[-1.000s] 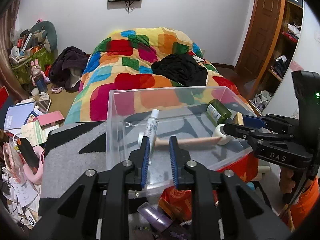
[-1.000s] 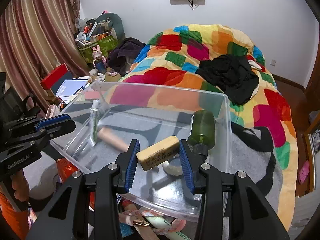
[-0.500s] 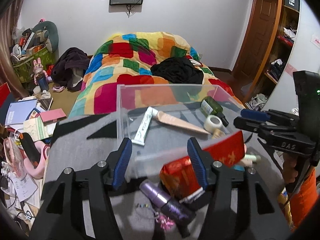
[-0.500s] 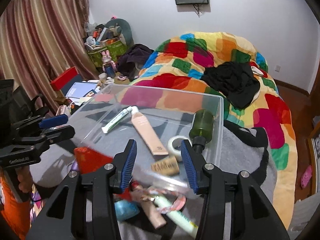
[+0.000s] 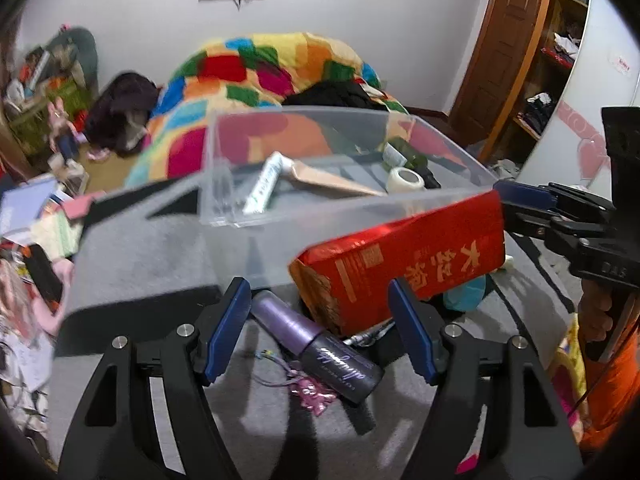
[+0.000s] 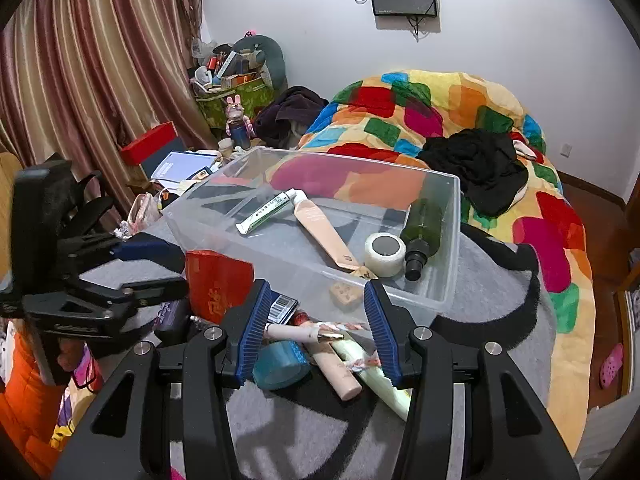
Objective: Organize objects
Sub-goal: 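Grasp the red tea box with the left gripper, then lower the red tea box into the clear box and open the left gripper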
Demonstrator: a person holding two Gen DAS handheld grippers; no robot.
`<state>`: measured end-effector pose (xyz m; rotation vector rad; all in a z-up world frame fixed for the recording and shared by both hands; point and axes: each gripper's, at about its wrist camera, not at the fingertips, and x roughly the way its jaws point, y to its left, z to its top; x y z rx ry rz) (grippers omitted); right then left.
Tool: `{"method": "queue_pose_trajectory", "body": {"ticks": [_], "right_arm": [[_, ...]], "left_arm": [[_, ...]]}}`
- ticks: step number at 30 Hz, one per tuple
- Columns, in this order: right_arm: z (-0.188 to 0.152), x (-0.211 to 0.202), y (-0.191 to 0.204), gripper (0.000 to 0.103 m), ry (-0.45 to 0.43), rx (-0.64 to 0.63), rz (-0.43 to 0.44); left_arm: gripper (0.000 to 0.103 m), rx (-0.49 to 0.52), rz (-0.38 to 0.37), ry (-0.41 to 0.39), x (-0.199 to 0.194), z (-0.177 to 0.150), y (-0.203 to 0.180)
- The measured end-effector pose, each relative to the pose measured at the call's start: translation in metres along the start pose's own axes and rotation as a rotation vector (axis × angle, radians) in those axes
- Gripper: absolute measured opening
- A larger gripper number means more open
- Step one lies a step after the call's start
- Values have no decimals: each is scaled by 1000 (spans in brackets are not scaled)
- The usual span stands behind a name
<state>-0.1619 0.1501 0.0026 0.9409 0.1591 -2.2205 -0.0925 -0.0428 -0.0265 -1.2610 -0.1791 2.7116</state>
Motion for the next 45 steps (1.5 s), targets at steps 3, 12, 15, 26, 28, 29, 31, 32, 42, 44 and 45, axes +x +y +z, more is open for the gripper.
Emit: {"method": "queue_pose_trajectory", "body": {"ticks": [3, 12, 15, 26, 28, 29, 31, 32, 42, 44, 45], "right_arm": [[-4, -3, 0, 45, 2, -2, 18], [-15, 2, 3, 45, 36, -20, 29], [-19, 3, -1, 45, 48, -3, 43], [-24, 11, -25, 45, 75, 116, -1], [-21, 10, -25, 45, 66, 126, -1], [-19, 8, -24, 45, 59, 126, 0], [-14, 5, -20, 45, 39, 119, -7], [-10, 3, -17, 45, 26, 111, -18], [16, -7, -5, 45, -24, 84, -18], [19, -7, -4, 45, -33, 82, -30], [20, -6, -4, 45, -36, 81, -37]], "left_arm": [[71, -6, -49, 37, 13, 1, 0], [75, 44, -110, 54, 19, 5, -15], [72, 50, -114, 32, 13, 3, -15], [42, 50, -87, -67, -20, 4, -19], [42, 49, -76, -86, -26, 6, -20], [42, 52, -65, -103, -31, 8, -22], [42, 53, -55, -126, -37, 12, -22], [42, 52, -51, -139, -40, 14, -22], [42, 10, -25, -198, -46, 41, -11], [42, 8, -20, -204, -45, 44, -10], [42, 12, -8, -211, -44, 46, -11]]}}
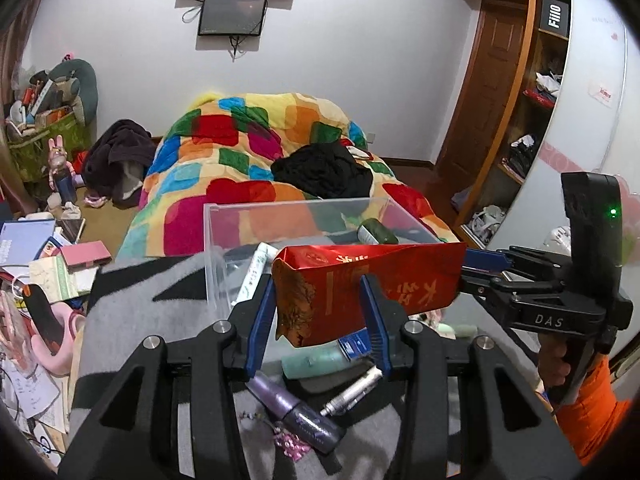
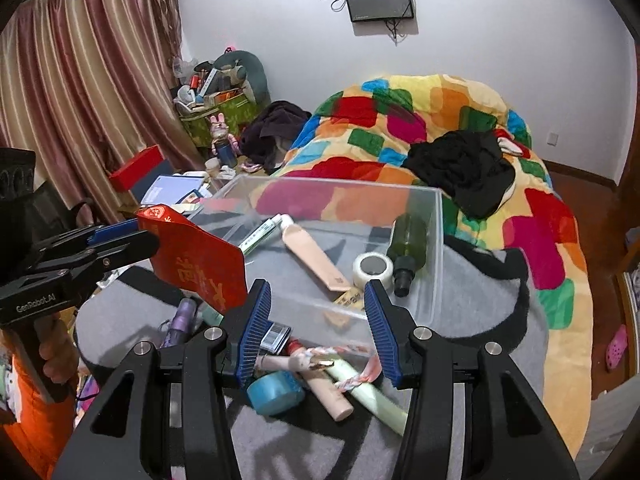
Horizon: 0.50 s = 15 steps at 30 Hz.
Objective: Organize objects
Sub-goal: 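Lower the red tea box into the clear box and open the left gripper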
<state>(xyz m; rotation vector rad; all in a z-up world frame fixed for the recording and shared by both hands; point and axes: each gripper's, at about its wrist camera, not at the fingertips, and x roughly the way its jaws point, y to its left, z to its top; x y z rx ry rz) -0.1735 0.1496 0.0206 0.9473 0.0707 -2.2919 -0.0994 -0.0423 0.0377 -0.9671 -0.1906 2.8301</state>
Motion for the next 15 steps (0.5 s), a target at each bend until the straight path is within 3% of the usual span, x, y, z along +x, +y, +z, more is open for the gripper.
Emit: {"method": "queue_pose_trajectory", "body": {"ticks": [7, 15], "right_arm": [[14, 24, -9, 45, 2, 20, -64], [15, 43, -24, 48, 31, 46, -92]], "left_arm": [[42, 47, 78, 3, 22, 6, -3], [42, -8, 94, 47, 42, 5, 17]]}}
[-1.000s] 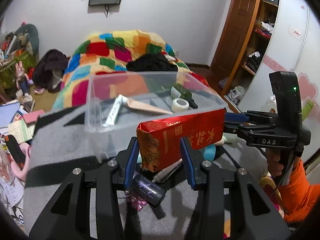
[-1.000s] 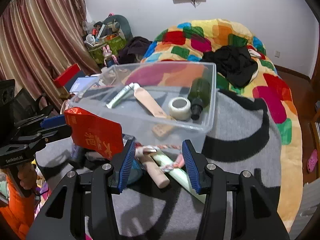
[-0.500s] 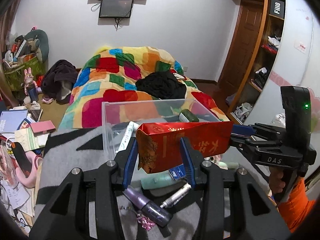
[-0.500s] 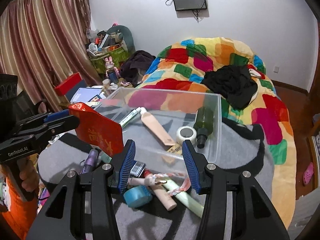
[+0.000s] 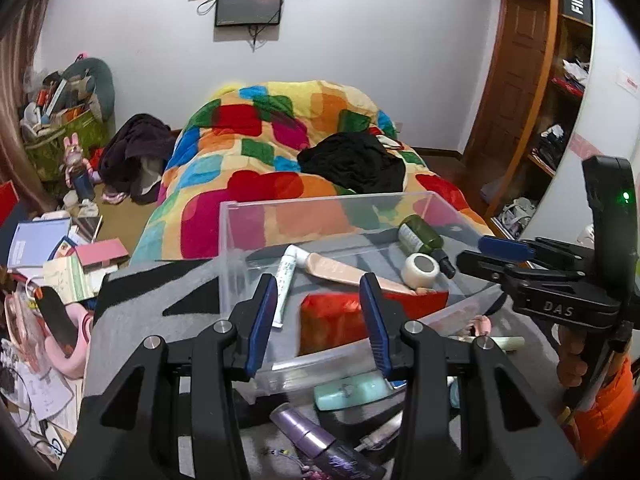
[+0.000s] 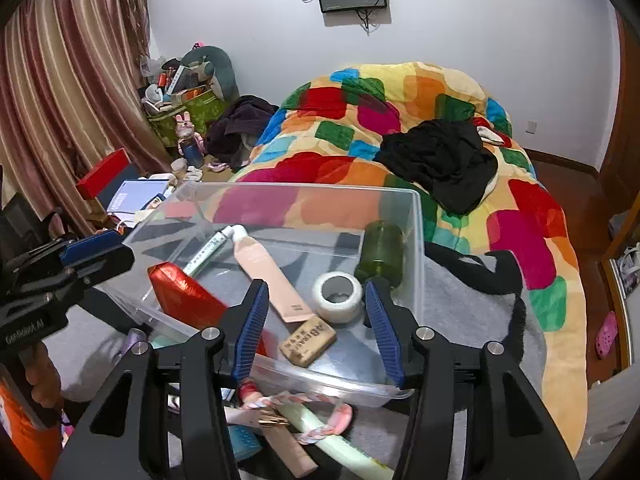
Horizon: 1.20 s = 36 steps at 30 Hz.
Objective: Organize objects
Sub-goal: 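Lower the red tea box into the clear box and open the left gripper, then grasp the purple spray bottle with the left gripper while the right reaches the mint-green stick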
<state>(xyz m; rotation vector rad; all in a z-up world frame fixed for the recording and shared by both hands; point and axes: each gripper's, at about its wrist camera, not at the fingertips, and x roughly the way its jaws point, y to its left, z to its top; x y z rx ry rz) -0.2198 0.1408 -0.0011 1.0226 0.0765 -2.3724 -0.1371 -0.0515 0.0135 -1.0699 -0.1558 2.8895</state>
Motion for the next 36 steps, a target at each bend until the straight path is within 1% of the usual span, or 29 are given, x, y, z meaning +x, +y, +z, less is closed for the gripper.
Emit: {"method": "queue_pose_trajectory", "body": {"ticks": [4, 8, 12, 15, 18, 21, 26, 29, 30, 31, 32, 34, 36], "right_arm": [[-4, -6, -5, 49, -8, 1, -6], [-11, -17, -3, 49, -22, -25, -14], [-22, -31, -5, 51, -30, -52, -14], [-34, -38, -8, 54, -21, -70, -19], [-49, -39, -15, 54, 16, -80, -20], [-65, -34, -21, 54, 64, -89, -20], [-80, -18, -32, 54, 137, -82, -1], [-84, -11, -34, 54, 158, -70, 13], [-85, -10, -35, 53, 164, -71, 14], [-85, -10, -34, 48, 162, -72, 17], [-85, -12, -34, 46, 155, -79, 23], [-86, -13, -31, 34, 158, -92, 39], [-90, -13, -30, 31, 172, -103, 54]], "left_arm": [[42, -10, -3, 4, -4, -4, 3], [42, 18, 14, -4, -16, -12, -3], [43, 19, 14, 22, -23, -26, -7], [46, 17, 15, 67, -21, -40, -10], [48, 24, 17, 114, -17, -55, -16], [53, 33, 27, 143, -12, -68, -22], [54, 29, 53, 183, -5, -84, -22], [54, 15, 55, 189, -8, -93, -16], [54, 6, 52, 186, -10, -94, -14], [54, -3, 53, 184, -13, -96, -10], [54, -9, 59, 181, -16, -98, -8], [54, -19, 65, 173, -21, -100, -3], [53, -27, 68, 172, -26, -104, 2]]}}
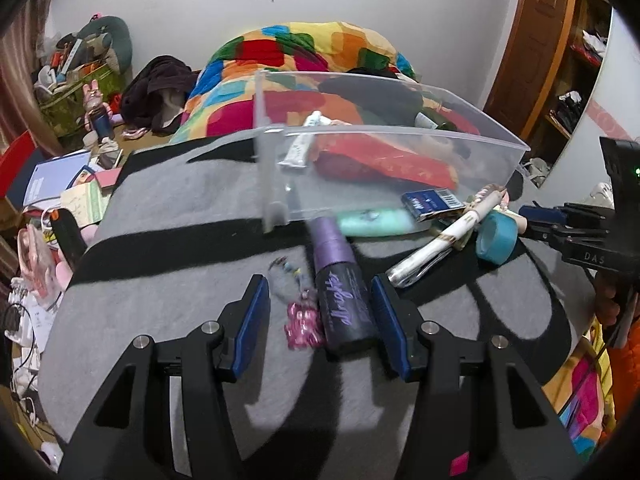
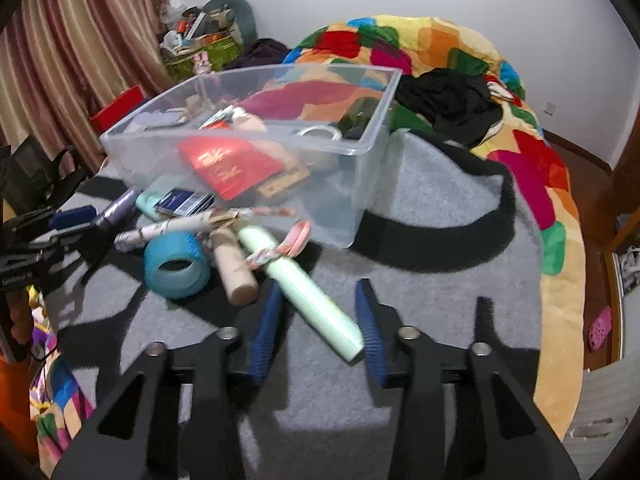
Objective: Organize objects
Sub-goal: 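Grasp the purple spray bottle with the left gripper while the right reaches the mint-green stick, then carry the spray bottle over the clear box while the right carries the mint-green stick there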
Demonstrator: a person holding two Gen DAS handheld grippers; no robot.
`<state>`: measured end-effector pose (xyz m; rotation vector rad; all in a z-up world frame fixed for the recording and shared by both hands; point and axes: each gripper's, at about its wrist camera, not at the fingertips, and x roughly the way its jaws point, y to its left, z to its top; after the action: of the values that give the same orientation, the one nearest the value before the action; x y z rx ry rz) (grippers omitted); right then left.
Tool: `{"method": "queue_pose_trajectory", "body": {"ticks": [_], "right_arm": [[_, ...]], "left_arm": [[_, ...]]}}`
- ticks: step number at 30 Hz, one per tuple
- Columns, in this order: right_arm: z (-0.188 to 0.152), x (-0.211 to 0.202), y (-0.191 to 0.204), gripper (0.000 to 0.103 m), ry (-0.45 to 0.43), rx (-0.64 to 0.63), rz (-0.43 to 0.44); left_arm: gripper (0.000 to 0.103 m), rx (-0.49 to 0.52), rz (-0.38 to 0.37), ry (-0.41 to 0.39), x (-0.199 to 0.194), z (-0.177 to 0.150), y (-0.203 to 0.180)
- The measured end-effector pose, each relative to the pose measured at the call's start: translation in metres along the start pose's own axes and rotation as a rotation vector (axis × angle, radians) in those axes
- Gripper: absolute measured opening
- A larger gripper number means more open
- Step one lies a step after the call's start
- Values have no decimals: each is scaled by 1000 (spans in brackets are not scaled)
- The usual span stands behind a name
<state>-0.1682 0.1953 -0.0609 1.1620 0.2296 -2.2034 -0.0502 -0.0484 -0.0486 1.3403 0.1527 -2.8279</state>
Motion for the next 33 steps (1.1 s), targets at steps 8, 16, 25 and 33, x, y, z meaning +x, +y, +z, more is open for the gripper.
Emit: {"method": "queue_pose_trajectory", "body": {"ticks": [8, 16, 25, 33], "right_arm": [[-17, -13, 8, 21, 18, -28, 26], [-3, -6, 12, 21, 14, -35, 8], [-16, -10, 8, 14, 5, 14, 26], [-26, -31, -2, 14, -23, 79, 1]], "left_arm": [[53, 12, -3, -13, -4, -1, 2], [32, 39, -42, 7, 11, 6, -10], [25, 0, -51, -22, 3, -4, -3], [25, -35, -68, -72, -13, -4, -6]]}}
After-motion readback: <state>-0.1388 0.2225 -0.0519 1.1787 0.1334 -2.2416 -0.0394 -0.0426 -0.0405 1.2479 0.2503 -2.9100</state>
